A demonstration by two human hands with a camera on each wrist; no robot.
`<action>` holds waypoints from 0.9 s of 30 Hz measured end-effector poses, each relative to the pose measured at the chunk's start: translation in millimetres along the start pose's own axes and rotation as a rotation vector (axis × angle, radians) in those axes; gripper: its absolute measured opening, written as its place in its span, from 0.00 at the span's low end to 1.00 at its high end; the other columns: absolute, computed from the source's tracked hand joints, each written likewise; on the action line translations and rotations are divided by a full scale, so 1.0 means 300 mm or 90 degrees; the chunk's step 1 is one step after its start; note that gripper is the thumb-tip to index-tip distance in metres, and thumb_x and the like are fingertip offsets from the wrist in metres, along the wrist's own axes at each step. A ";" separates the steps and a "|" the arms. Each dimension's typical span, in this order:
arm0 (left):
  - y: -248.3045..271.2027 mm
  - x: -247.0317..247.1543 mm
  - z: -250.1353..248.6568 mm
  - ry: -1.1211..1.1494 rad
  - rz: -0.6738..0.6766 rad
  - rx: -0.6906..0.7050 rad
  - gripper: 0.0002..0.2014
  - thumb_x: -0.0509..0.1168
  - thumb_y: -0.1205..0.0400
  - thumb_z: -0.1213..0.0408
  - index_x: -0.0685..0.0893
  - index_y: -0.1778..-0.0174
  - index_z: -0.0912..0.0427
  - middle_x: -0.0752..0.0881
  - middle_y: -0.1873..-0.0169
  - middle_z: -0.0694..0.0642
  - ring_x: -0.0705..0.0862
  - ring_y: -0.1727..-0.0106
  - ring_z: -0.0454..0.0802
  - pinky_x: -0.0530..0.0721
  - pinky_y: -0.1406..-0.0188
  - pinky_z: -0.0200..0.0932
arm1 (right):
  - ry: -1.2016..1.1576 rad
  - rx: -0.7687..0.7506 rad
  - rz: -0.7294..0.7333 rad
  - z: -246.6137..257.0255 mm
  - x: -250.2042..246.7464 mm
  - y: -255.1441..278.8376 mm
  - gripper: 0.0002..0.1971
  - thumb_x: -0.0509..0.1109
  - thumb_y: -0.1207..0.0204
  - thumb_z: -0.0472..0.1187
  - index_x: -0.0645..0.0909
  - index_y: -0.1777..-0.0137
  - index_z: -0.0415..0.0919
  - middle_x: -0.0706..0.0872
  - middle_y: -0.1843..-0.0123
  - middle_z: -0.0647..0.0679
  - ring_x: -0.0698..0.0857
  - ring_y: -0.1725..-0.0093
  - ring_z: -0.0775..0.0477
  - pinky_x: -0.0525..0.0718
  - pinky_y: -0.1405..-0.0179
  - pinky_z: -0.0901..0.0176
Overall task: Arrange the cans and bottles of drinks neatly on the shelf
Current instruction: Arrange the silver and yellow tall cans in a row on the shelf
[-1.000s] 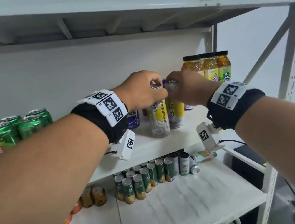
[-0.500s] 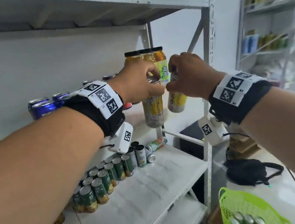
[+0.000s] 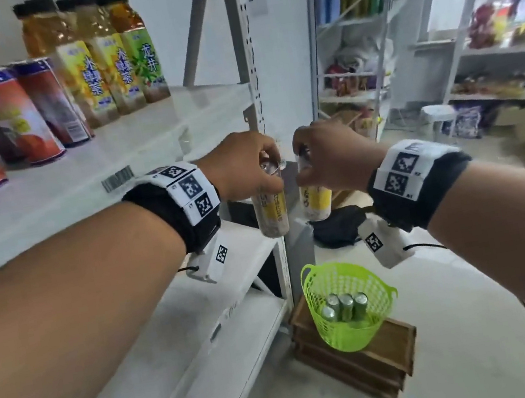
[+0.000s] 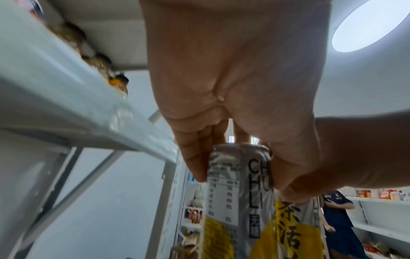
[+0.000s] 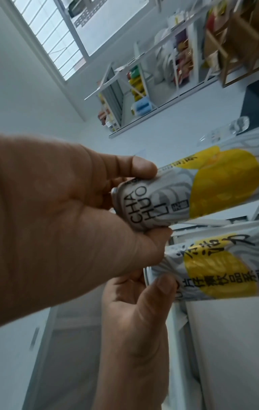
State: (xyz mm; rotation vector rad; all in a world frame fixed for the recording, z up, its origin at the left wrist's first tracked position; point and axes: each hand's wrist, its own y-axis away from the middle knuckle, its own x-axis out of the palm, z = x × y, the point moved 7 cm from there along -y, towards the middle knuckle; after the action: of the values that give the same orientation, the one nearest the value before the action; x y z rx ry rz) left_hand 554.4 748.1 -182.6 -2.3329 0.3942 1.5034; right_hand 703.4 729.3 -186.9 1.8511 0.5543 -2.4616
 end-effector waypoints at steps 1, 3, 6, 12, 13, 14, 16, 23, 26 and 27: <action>-0.053 0.067 0.006 -0.004 0.018 -0.006 0.20 0.83 0.29 0.57 0.91 0.42 0.50 0.90 0.49 0.48 0.88 0.49 0.46 0.87 0.49 0.43 | -0.008 0.010 0.021 -0.067 0.048 -0.014 0.17 0.82 0.30 0.51 0.83 0.48 0.44 0.84 0.53 0.46 0.84 0.56 0.44 0.87 0.58 0.49; -0.132 0.172 0.010 -0.002 0.038 -0.006 0.20 0.83 0.29 0.57 0.90 0.42 0.51 0.89 0.50 0.48 0.88 0.48 0.48 0.85 0.52 0.42 | -0.021 -0.005 0.053 -0.171 0.138 -0.039 0.15 0.82 0.30 0.50 0.80 0.54 0.47 0.83 0.56 0.47 0.84 0.57 0.44 0.81 0.62 0.52; -0.201 0.327 0.030 -0.007 0.081 -0.032 0.19 0.83 0.29 0.59 0.90 0.43 0.53 0.88 0.52 0.49 0.87 0.50 0.51 0.83 0.54 0.42 | -0.032 0.004 0.115 -0.289 0.287 -0.051 0.16 0.83 0.32 0.49 0.77 0.54 0.50 0.79 0.55 0.48 0.80 0.56 0.44 0.72 0.59 0.56; -0.448 0.692 0.099 -0.008 0.147 -0.050 0.20 0.83 0.31 0.58 0.90 0.44 0.56 0.87 0.52 0.50 0.85 0.49 0.53 0.82 0.51 0.45 | -0.055 0.045 0.181 -0.621 0.620 -0.138 0.20 0.85 0.35 0.49 0.85 0.47 0.43 0.77 0.55 0.47 0.78 0.55 0.42 0.67 0.58 0.56; -0.466 0.765 0.115 -0.006 0.174 -0.061 0.20 0.83 0.30 0.58 0.89 0.44 0.56 0.86 0.53 0.50 0.85 0.49 0.53 0.83 0.49 0.47 | -0.062 0.066 0.210 -0.674 0.690 -0.132 0.21 0.85 0.36 0.49 0.85 0.46 0.43 0.77 0.53 0.46 0.78 0.53 0.40 0.69 0.57 0.56; -0.490 0.857 0.142 -0.004 0.204 -0.069 0.20 0.83 0.30 0.58 0.89 0.44 0.56 0.86 0.53 0.51 0.85 0.49 0.54 0.84 0.48 0.49 | -0.072 0.085 0.239 -0.732 0.772 -0.123 0.21 0.85 0.35 0.49 0.84 0.45 0.43 0.76 0.52 0.45 0.78 0.53 0.40 0.70 0.56 0.56; -0.538 1.016 0.182 0.002 0.251 -0.069 0.20 0.82 0.30 0.59 0.88 0.44 0.58 0.86 0.53 0.52 0.85 0.48 0.55 0.85 0.46 0.52 | -0.092 0.117 0.267 -0.836 0.905 -0.113 0.20 0.85 0.34 0.46 0.85 0.45 0.43 0.74 0.52 0.46 0.77 0.54 0.40 0.69 0.56 0.56; -0.650 1.600 0.353 0.002 0.428 -0.048 0.22 0.83 0.29 0.59 0.86 0.41 0.57 0.81 0.51 0.51 0.84 0.44 0.58 0.85 0.42 0.54 | -0.121 0.242 0.368 -1.109 1.403 -0.024 0.20 0.81 0.31 0.45 0.84 0.41 0.42 0.79 0.46 0.40 0.82 0.48 0.35 0.84 0.48 0.45; -0.674 1.870 0.444 0.014 0.471 -0.047 0.23 0.83 0.29 0.58 0.86 0.41 0.57 0.81 0.50 0.52 0.84 0.42 0.60 0.83 0.39 0.55 | -0.137 0.290 0.411 -1.202 1.660 0.045 0.19 0.80 0.31 0.44 0.84 0.41 0.41 0.80 0.45 0.38 0.82 0.44 0.32 0.84 0.46 0.44; -0.667 1.933 0.467 0.022 0.472 -0.047 0.23 0.83 0.29 0.58 0.86 0.41 0.58 0.81 0.49 0.53 0.83 0.40 0.61 0.82 0.38 0.55 | -0.140 0.309 0.422 -1.225 1.725 0.075 0.20 0.80 0.31 0.44 0.83 0.41 0.40 0.80 0.45 0.38 0.82 0.44 0.31 0.84 0.45 0.45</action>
State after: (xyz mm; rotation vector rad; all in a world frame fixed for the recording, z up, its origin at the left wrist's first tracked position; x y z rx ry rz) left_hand 754.0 959.6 -740.7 -2.3914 1.3449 1.7868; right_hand 894.3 916.7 -763.1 1.4841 -0.6209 -2.3699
